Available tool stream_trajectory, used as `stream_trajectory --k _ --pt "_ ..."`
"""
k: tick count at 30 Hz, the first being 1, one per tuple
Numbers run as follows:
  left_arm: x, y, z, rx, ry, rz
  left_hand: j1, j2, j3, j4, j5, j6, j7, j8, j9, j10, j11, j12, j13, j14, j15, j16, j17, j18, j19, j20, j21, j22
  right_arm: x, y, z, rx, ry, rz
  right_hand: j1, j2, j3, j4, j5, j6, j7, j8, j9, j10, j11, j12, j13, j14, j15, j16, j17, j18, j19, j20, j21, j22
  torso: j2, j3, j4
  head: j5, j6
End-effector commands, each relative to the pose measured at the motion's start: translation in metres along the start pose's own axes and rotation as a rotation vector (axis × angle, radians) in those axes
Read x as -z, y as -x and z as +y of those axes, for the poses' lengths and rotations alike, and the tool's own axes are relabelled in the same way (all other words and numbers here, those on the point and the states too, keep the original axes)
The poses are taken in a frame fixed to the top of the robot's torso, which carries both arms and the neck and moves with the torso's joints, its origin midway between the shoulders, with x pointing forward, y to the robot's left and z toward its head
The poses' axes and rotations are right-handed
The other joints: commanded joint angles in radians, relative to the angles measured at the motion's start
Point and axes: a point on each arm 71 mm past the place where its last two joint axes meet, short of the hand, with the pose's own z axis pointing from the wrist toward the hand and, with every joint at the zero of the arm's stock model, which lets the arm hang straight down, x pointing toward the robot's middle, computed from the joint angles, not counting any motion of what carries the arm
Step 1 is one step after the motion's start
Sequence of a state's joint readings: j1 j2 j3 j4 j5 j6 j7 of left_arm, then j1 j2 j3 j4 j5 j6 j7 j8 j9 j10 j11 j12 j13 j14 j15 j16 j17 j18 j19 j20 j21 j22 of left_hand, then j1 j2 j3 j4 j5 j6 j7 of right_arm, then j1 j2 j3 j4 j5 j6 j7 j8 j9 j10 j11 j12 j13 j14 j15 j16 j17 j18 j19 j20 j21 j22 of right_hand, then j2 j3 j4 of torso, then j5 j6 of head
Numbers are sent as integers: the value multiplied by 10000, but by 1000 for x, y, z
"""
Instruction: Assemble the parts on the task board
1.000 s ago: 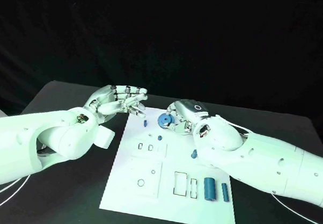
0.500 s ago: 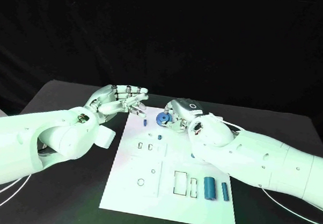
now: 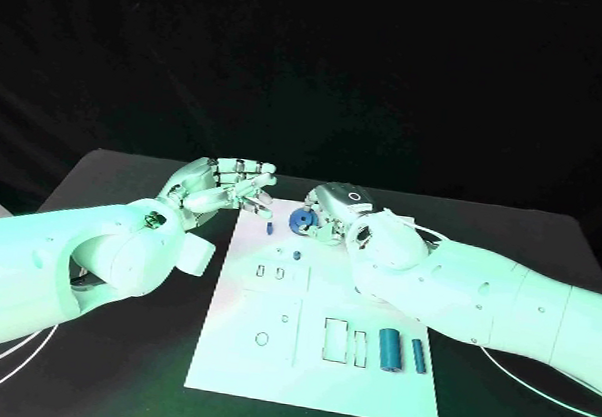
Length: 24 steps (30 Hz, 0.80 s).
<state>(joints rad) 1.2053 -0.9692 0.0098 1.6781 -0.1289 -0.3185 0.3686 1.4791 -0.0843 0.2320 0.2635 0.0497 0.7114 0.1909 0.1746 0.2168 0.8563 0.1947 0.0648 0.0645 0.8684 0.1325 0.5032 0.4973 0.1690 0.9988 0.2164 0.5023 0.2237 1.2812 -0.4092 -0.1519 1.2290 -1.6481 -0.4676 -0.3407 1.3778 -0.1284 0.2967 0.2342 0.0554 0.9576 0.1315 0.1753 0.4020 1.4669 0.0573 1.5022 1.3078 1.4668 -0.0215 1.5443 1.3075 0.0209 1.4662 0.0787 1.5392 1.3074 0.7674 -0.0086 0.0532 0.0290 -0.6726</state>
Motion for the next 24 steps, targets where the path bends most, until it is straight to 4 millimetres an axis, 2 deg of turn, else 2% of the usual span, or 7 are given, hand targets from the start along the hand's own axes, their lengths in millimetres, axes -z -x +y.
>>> stream_trajectory --k 1,8,13,17,24 --pt "0 -2 -1 88 -88 179 -5 -19 54 -12 -3 -57 453 -12 -17 -34 -3 8 -3 -70 1 54 16 104 -51 -14 32 13 0 -4 3 223 205 280 -12 -89 74 7 45 28 29 4 1 464 -36 19 2011 905 -88 62 1996 -121 904 -41 42 2331 0 0 -6 13 -8" --pt "0 -2 -1 103 -81 184 -8 -33 90 -23 -4 -66 452 -17 -21 -47 -4 6 -4 -86 1 66 23 104 -74 -14 59 24 1 -6 5 214 193 356 -94 -148 69 23 41 14 33 -13 -10 448 -33 -4 1992 907 -93 64 2004 -120 903 -51 38 2327 10 6 -6 -12 -6" --pt "0 -2 -1 102 -80 176 -8 -33 90 -23 -4 -66 452 -17 -21 -47 -4 6 -4 -86 1 66 23 104 -74 -14 59 24 1 -7 4 239 168 434 -150 -190 62 36 41 -3 36 -28 -18 435 -30 -21 1979 904 -93 60 1991 -118 899 -54 30 2319 2 -8 -1 -20 -21" --pt "0 -2 -1 98 -75 167 -8 -33 90 -23 -4 -66 452 -17 -21 -47 -4 6 -4 -86 1 66 23 104 -74 -14 59 24 2 -7 2 255 108 461 -171 -205 59 41 40 -5 36 -31 -20 435 -29 -22 1978 901 -94 55 1977 -118 899 -55 30 2319 1 5 -8 2 -26" --pt "0 -1 -1 95 -69 160 -23 -32 100 -16 -4 -68 452 -18 -22 -51 -4 6 -4 -91 2 70 26 103 -82 -13 67 27 2 -6 0 243 27 393 -206 -231 54 49 40 -7 37 -36 -23 427 -31 -33 1969 903 -91 57 1984 -118 899 -56 30 2319 6 4 -9 -1 -12"
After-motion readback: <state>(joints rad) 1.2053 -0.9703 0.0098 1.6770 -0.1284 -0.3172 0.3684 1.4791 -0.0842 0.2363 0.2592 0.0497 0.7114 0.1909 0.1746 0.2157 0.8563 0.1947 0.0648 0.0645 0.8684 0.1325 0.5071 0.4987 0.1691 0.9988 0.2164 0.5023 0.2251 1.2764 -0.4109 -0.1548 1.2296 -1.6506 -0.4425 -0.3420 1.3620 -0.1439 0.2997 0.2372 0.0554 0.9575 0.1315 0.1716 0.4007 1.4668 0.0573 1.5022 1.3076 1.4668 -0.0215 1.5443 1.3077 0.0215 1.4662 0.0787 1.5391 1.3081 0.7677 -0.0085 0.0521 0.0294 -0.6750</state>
